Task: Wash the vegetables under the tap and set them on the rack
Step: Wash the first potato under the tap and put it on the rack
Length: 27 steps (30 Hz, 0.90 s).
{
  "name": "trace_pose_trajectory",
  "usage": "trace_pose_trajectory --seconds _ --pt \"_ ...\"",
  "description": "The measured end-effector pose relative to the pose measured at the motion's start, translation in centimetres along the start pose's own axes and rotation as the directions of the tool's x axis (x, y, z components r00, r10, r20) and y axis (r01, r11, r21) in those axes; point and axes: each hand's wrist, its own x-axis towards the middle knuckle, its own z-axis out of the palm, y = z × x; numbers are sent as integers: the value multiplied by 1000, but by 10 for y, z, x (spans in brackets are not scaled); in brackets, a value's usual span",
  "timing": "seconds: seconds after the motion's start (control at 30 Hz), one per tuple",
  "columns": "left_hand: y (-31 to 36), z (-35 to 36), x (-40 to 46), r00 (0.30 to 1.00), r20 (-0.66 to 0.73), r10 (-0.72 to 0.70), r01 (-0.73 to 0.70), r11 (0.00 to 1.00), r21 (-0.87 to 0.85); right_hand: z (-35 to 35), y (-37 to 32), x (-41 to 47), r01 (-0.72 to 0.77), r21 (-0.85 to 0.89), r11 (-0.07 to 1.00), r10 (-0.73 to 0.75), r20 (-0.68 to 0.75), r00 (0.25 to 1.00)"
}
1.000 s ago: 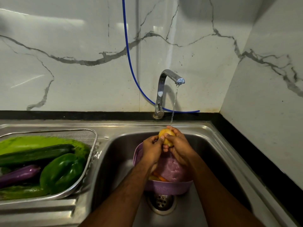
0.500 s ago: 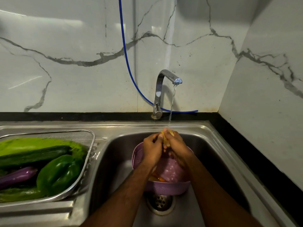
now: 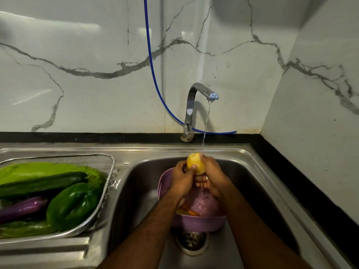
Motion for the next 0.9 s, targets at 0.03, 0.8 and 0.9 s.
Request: trace_pose_trajectory --seconds 0.03,0.8,0.9 --pt "0 -1 0 1000 -12 9 -9 1000 9 2 -2 1 30 -94 995 -37 -67 997" --pt "3 -1 -1 978 58 201 -209 954 216 1 9 6 225 -244 943 -275 -197 941" --pt "4 1 -4 977 76 197 -209 954 216 0 5 5 171 -217 961 -224 -253 941"
